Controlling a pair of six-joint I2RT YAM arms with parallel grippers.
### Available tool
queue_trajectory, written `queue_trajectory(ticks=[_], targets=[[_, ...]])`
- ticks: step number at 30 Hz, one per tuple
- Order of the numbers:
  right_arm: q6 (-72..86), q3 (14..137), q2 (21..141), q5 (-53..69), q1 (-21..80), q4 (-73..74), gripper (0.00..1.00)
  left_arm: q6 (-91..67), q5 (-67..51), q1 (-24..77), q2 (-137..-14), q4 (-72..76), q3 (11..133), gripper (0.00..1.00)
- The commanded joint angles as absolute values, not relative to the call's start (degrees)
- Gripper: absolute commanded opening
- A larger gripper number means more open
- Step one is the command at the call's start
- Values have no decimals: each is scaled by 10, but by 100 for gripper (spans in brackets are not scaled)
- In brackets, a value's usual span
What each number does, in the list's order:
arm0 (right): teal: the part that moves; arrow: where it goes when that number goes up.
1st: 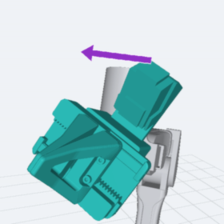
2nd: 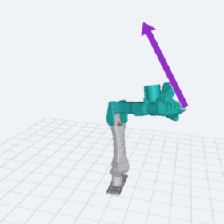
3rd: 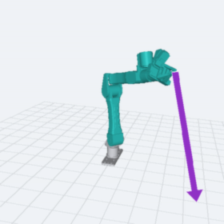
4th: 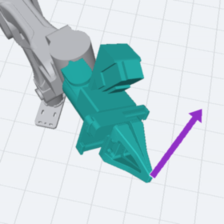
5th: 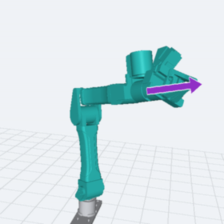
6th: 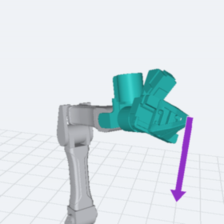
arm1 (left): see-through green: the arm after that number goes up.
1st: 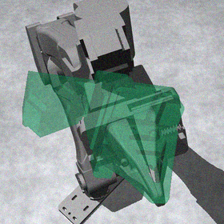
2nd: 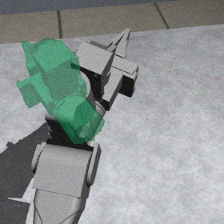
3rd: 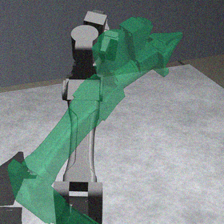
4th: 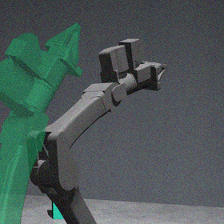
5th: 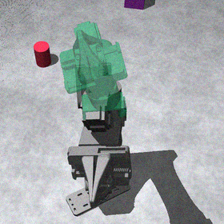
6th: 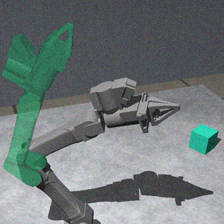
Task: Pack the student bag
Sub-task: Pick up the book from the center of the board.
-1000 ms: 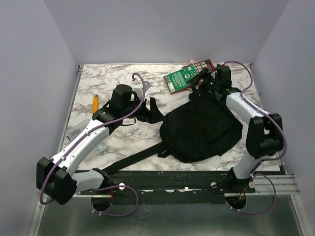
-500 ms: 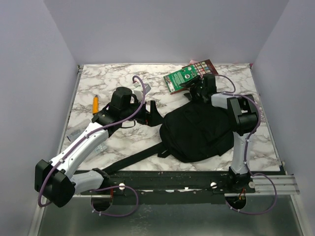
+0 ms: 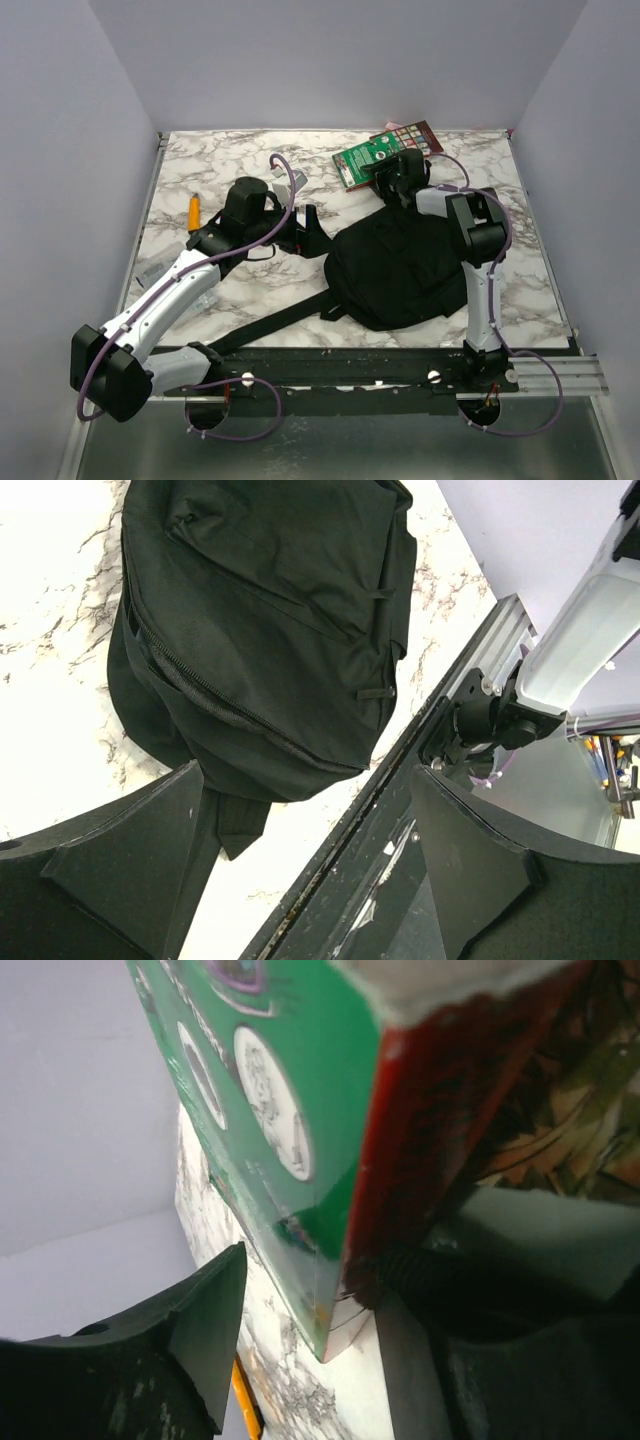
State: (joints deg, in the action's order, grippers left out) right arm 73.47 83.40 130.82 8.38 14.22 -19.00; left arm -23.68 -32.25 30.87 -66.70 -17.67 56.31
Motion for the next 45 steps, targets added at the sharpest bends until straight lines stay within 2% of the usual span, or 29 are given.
queue_trajectory(ticks=[1, 3, 6, 9, 10, 17, 23, 29, 37, 45], targets=[[741, 832, 1350, 68, 146, -236, 49, -235, -342, 311, -657, -156, 552, 87], [742, 809, 1341, 76, 146, -278, 38, -235, -341, 310, -655, -154, 551, 88], [736, 787, 1321, 94, 146, -331, 16, -240, -345, 306, -654, -145, 547, 87], [734, 786, 1300, 129, 146, -356, 2, -252, -360, 298, -655, -129, 540, 87], [739, 784, 1290, 140, 145, -360, 1, -257, -366, 294, -655, -124, 538, 87], [820, 650, 1138, 223, 146, -482, 1, -345, -415, 268, -644, -49, 513, 87], [935, 493, 1020, 279, 149, -623, 1, -576, -441, 262, -621, 136, 470, 88], [1039, 366, 940, 261, 160, -736, 1, -789, -391, 272, -631, 320, 417, 89], [1095, 305, 869, 201, 206, -778, 1, -828, -267, 335, -652, 334, 384, 92], [1090, 270, 823, 178, 234, -763, 1, -786, -155, 358, -679, 336, 396, 94]])
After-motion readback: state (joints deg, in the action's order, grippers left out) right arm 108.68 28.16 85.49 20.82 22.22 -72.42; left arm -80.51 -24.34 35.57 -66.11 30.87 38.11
